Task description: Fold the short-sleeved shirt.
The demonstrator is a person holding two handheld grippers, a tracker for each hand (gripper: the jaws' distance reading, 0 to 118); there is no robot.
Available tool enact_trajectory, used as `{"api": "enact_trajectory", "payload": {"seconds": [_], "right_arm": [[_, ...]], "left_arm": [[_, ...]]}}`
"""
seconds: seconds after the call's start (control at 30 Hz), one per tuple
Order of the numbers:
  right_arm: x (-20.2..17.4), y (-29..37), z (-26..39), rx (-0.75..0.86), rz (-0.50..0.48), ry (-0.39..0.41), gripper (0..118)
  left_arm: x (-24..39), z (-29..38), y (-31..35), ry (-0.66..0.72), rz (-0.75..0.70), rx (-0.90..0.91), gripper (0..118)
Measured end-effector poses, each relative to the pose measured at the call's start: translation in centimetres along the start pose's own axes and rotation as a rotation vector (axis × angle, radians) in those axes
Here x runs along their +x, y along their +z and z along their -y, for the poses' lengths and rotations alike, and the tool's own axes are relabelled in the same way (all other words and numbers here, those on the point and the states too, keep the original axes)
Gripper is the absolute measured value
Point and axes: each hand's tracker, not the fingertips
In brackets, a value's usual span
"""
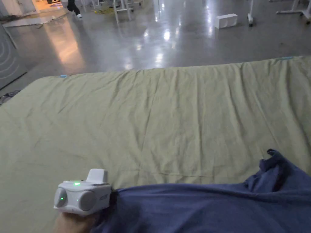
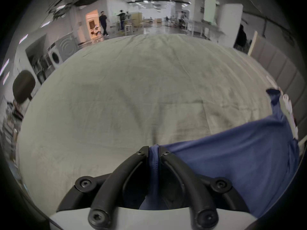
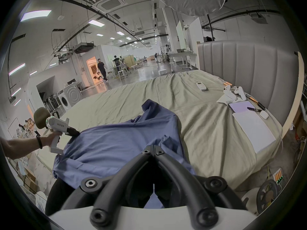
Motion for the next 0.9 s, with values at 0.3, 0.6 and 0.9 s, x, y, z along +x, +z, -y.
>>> {"api": "enact_trajectory", "payload": {"seconds": [0.3, 0.6, 0.9], "right_arm": [[5.4, -16.2, -7.9, -0.117, -0.065, -0.055, 72], [8.7, -34.7, -9.9, -0.485, 0.080, 0.048, 61], [3.9, -33.7, -7.1, -0.470, 0.072, 0.252, 3]], "left_arm": [[0.7, -2.6, -0.5, -0.049, -0.008, -0.143, 10], [0.8, -3.0, -0.2, -0.079, 0.011, -0.174, 10], [0.8, -2.7, 0.0, -0.010, -0.015, -0.131, 9]]}}
